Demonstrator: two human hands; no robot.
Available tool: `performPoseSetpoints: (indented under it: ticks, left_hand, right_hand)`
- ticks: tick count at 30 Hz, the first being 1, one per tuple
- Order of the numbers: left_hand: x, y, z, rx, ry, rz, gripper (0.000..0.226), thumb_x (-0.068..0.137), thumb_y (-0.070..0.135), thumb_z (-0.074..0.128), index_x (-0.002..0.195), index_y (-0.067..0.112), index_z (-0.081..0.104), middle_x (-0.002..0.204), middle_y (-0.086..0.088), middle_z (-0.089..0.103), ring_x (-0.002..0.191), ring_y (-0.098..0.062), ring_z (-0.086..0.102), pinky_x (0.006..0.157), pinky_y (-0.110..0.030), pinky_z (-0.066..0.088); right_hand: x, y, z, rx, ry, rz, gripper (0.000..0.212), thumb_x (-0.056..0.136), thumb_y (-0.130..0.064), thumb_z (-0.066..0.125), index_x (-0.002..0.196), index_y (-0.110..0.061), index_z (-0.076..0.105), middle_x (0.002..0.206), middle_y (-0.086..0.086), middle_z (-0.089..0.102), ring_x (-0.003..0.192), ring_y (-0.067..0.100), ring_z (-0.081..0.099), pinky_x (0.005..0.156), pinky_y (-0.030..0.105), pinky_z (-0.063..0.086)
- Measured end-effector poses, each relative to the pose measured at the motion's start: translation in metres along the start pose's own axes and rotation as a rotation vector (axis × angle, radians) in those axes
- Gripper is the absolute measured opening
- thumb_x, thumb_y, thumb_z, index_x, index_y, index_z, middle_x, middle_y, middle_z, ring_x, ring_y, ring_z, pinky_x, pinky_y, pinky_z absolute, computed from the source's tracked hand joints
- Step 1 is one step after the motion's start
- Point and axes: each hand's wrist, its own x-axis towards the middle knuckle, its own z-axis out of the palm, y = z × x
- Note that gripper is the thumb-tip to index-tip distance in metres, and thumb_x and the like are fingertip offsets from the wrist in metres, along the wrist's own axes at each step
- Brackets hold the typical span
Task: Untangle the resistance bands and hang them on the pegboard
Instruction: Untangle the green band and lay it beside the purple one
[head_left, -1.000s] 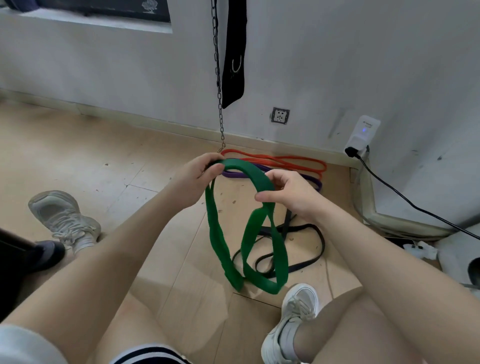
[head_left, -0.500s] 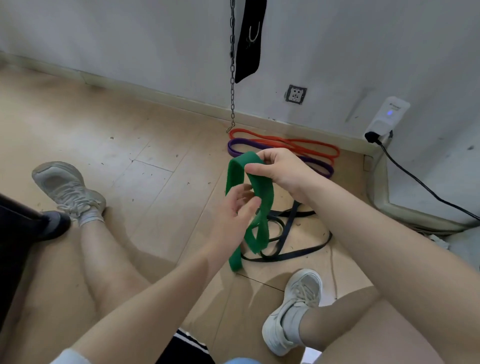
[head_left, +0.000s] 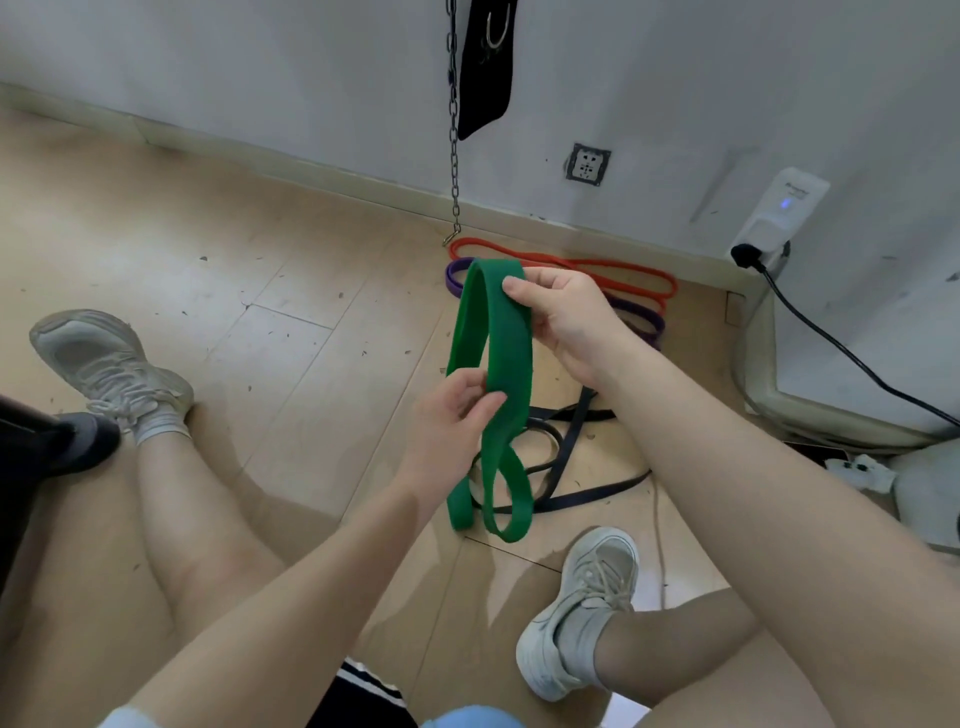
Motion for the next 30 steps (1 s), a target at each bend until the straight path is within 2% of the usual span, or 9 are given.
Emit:
performPoseSetpoints:
  ticks: [4,6,10,12,16,19,23,27,30]
  left_hand:
    - [0.012,0.009,0.005,-0.122,0.17,-0.11,0.012,0.091,0.017,0.056,0.097,0.025,0.064,0.092,0.009,0.07,0.086,-0.005,0.067,0.074,-0.02,0.056]
    - [0.024,0.01,0.01,-0.126,0.252,-0.179,0.016,0.09,0.021,0.058,0.105,0.016,0.064,0.097,0.003,0.069,0.088,-0.009,0.066,0.079,-0.025,0.056]
    - [0.045,0.011,0.017,-0.223,0.419,-0.336,0.026,0.086,0.019,0.064,0.107,0.014,0.049,0.1,-0.005,0.063,0.087,-0.015,0.065,0.079,-0.03,0.057]
    - [0.047,0.017,0.02,-0.316,0.453,-0.357,0.024,0.086,0.015,0.064,0.097,0.02,0.043,0.096,-0.005,0.061,0.088,-0.018,0.067,0.076,-0.03,0.058]
    - [0.045,0.04,0.017,-0.348,0.459,-0.258,0.013,0.089,0.013,0.059,0.083,0.02,0.05,0.095,-0.009,0.066,0.088,-0.018,0.068,0.069,-0.024,0.058]
    - [0.045,0.054,0.01,-0.459,0.448,-0.236,0.008,0.09,0.013,0.059,0.083,0.017,0.055,0.1,-0.014,0.066,0.093,-0.021,0.068,0.07,-0.024,0.057]
    - [0.04,0.066,0.006,-0.624,0.376,-0.18,0.007,0.091,0.009,0.055,0.098,0.01,0.058,0.103,-0.016,0.067,0.091,-0.019,0.069,0.078,-0.026,0.058]
    - [0.034,0.07,0.005,-0.72,0.336,-0.143,0.017,0.09,0.003,0.056,0.106,0.008,0.056,0.1,-0.013,0.067,0.084,-0.016,0.07,0.075,-0.022,0.057]
    - [0.037,0.061,-0.006,-0.713,0.419,-0.14,0.019,0.088,-0.001,0.056,0.104,0.01,0.057,0.095,-0.007,0.067,0.082,-0.013,0.07,0.075,-0.019,0.055]
  right_hand:
    - [0.003,0.015,-0.014,-0.247,0.02,-0.003,0.04,0.097,-0.03,0.047,0.131,-0.011,0.049,0.118,-0.001,0.058,0.097,0.009,0.061,0.086,0.022,0.05]
    - [-0.008,0.033,-0.021,-0.47,0.059,0.003,0.04,0.095,-0.038,0.046,0.13,-0.017,0.048,0.126,-0.003,0.051,0.101,0.009,0.057,0.087,0.023,0.047]
    - [-0.047,0.087,-0.025,-0.507,-0.019,0.076,0.022,0.092,-0.04,0.05,0.097,-0.02,0.058,0.095,-0.003,0.059,0.089,0.013,0.057,0.083,0.031,0.047]
    - [-0.059,0.108,-0.025,-0.512,-0.078,0.11,0.024,0.087,-0.039,0.059,0.099,-0.019,0.058,0.095,-0.006,0.059,0.088,0.011,0.057,0.081,0.032,0.048]
    - [-0.059,0.135,-0.013,-0.67,-0.201,0.211,0.072,0.078,-0.041,0.07,0.138,-0.018,0.036,0.128,-0.007,0.049,0.12,0.013,0.047,0.101,0.035,0.042]
    - [-0.044,0.143,-0.003,-0.764,0.018,0.088,0.087,0.076,-0.037,0.072,0.145,-0.021,0.023,0.142,0.002,0.039,0.128,0.019,0.04,0.104,0.037,0.038]
    - [-0.026,0.135,-0.004,-0.773,0.37,-0.015,0.071,0.077,-0.036,0.073,0.135,-0.02,0.036,0.141,0.004,0.033,0.124,0.02,0.039,0.1,0.034,0.039]
    - [-0.026,0.14,-0.019,-1.072,0.35,-0.122,0.023,0.085,-0.024,0.064,0.106,-0.016,0.061,0.115,0.003,0.057,0.111,0.024,0.051,0.097,0.036,0.038]
    - [-0.034,0.135,-0.04,-0.971,0.317,-0.002,0.014,0.088,-0.025,0.062,0.095,-0.013,0.062,0.093,0.001,0.064,0.089,0.019,0.06,0.081,0.034,0.049]
